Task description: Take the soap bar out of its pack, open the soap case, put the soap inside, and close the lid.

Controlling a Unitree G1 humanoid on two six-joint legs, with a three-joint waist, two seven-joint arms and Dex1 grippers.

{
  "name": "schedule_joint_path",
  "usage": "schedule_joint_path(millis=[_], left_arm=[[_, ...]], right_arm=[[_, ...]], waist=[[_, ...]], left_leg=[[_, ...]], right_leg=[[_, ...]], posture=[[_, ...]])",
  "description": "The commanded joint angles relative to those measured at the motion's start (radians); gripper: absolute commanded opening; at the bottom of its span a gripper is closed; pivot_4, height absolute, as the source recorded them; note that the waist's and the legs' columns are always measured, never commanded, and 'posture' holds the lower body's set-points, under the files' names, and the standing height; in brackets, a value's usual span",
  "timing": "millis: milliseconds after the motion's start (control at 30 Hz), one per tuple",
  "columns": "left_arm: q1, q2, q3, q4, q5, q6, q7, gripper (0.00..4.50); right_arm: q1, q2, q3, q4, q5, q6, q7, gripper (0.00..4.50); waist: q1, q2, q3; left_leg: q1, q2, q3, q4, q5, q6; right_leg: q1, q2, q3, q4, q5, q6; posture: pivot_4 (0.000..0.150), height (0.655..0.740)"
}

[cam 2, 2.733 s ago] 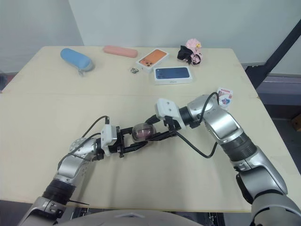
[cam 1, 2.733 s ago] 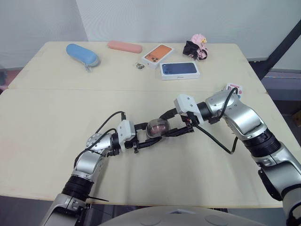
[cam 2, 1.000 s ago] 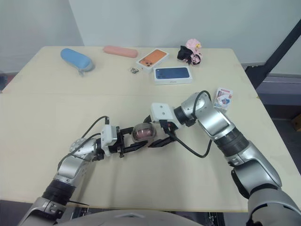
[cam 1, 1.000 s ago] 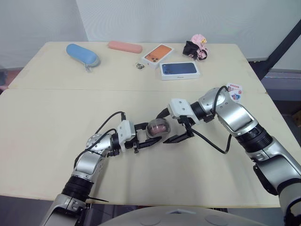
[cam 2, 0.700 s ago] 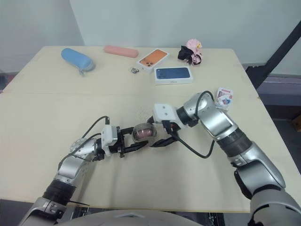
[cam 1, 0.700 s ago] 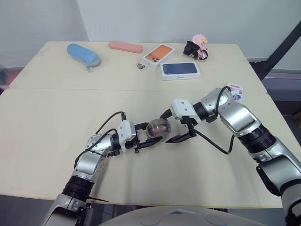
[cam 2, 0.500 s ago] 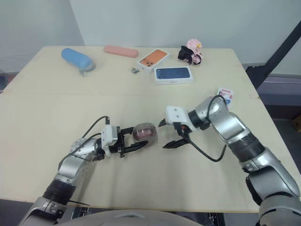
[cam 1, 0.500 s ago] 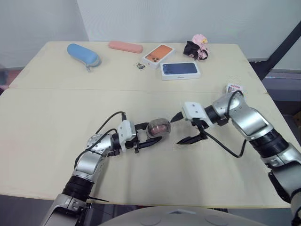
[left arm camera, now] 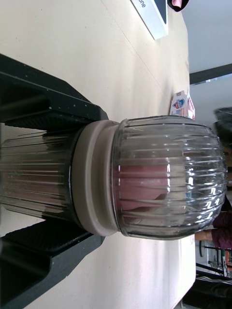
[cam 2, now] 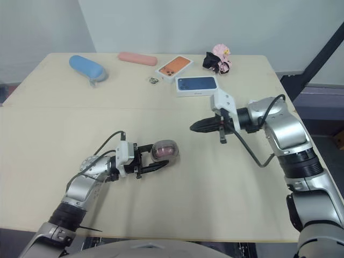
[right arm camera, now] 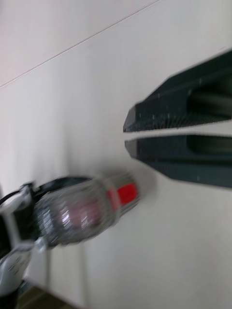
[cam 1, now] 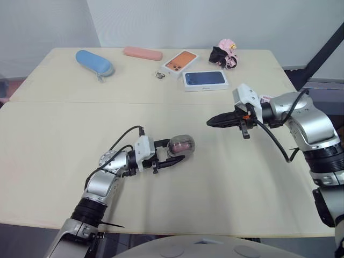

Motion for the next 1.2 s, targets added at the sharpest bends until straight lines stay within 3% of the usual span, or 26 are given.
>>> schedule_joint_path(millis=[33,233,1200], left_arm=[[-0.009,0.009,0.011,0.006,-0.002,0.008,0.0,1.93],[-0.014,0.006,0.01,0.009,0.003,0.01,0.001,1.93],[0.0,0.006,0.01,-0.002,0.015,0.005,0.025,1.93]], right_arm=[[-0.02,0.027,0.006,-0.134,0.058,0.058,-0.041,0.09],[-0.027,0.081,0.071,-0.164,0.032,0.067,-0.096,0.09],[-0.006,0.097,0.24,-0.053,-0.113,-0.071,-0.1,0.09]], waist=[[0.001,0.0,0.0],[0.001,0.0,0.0],[-0.003,0.0,0.0]], left_leg=[[0.0,0.0,0.0,0.0,0.0,0.0],[0.001,0.0,0.0,0.0,0.0,0.0],[0.001,0.0,0.0,-0.001,0.0,0.0]], right_leg=[[0.0,0.0,0.0,0.0,0.0,0.0],[-0.001,-0.001,0.0,0.0,0.0,0.0],[0.004,-0.002,0.0,-0.001,0.0,0.0]], posture=[[0.15,0.74],[0.15,0.74],[0.15,0.74]])
